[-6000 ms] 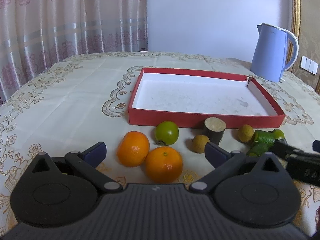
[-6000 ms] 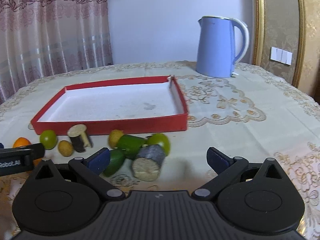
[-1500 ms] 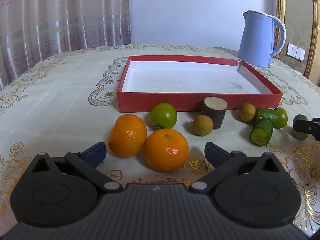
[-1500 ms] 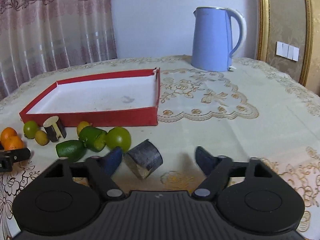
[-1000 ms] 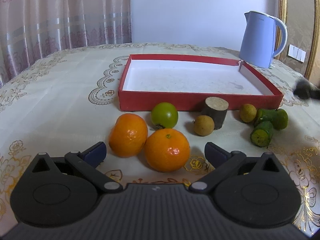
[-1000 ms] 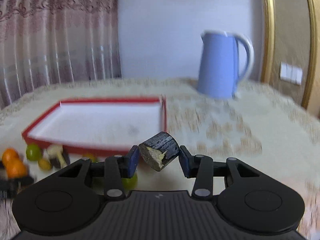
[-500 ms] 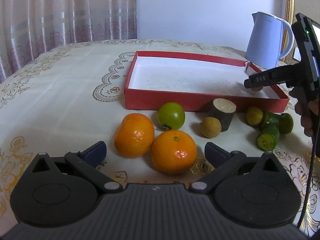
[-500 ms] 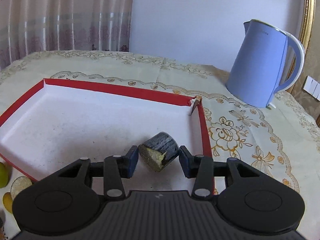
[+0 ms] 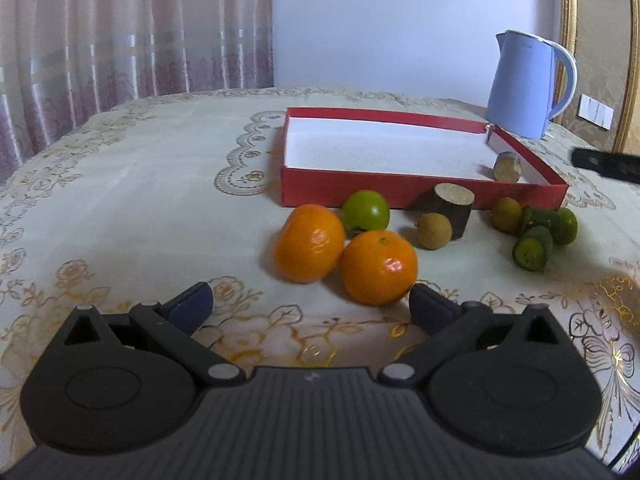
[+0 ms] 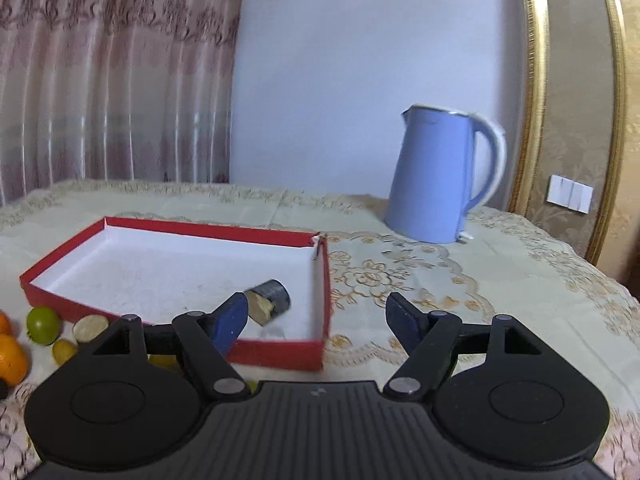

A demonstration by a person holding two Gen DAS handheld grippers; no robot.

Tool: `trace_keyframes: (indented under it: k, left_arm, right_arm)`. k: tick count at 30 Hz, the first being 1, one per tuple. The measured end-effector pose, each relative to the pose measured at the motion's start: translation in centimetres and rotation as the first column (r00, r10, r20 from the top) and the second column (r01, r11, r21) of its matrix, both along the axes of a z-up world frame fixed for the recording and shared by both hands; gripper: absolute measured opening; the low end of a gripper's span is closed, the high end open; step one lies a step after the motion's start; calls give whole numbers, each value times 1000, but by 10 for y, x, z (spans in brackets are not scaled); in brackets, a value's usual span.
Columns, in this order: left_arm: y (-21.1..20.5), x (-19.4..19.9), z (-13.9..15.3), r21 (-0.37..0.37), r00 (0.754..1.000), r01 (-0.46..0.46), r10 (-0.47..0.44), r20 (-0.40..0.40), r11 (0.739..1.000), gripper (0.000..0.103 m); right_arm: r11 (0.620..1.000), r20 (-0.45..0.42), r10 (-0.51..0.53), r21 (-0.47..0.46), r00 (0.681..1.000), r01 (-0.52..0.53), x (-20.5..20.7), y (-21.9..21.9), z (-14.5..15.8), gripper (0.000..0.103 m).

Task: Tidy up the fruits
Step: 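Carry the eggplant chunk into the red tray and open the right gripper, then lower the left gripper onto the small mandarin and close it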

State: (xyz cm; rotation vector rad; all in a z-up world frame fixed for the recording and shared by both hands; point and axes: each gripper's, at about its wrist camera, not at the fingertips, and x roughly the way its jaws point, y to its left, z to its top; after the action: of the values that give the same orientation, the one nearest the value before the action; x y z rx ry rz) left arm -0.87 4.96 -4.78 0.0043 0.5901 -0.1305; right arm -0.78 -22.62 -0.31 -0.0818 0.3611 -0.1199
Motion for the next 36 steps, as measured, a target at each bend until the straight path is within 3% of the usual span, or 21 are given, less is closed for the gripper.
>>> trace_keyframes:
  k: [4, 12, 14, 21, 28, 31, 36]
  left_arm:
    - [0, 0, 2, -15, 1000, -12, 12, -5, 1000, 103]
    - [-1, 11, 13, 7, 1000, -5, 5, 24, 1000, 103]
    - [0, 12, 16, 21, 999, -3, 2, 32, 1000, 103]
    - [16, 5, 19, 34, 995, 81, -83, 63, 996, 103]
    - [29, 10, 22, 32, 993, 101, -103, 62, 994, 103]
    - [40, 12, 21, 88, 996, 51, -57, 70, 995, 103]
    - [48, 21, 17, 45, 999, 24, -26, 43, 999, 103]
  right_arm:
    - [999, 50, -32, 26, 998, 30, -16, -9, -8, 76]
    - [992, 57, -83, 101, 995, 77, -27, -25, -20, 79]
    - [992, 52, -81, 97, 995, 76, -27, -25, -21, 85]
    - [992, 54, -84, 94, 995, 79, -28, -23, -21, 85]
    - [994, 28, -77, 82, 997, 75, -24, -21, -23, 85]
    - [993, 22, -87, 84, 996, 85, -24, -22, -23, 86]
    - [993, 1, -84, 84, 996, 84, -21, -23, -24, 86]
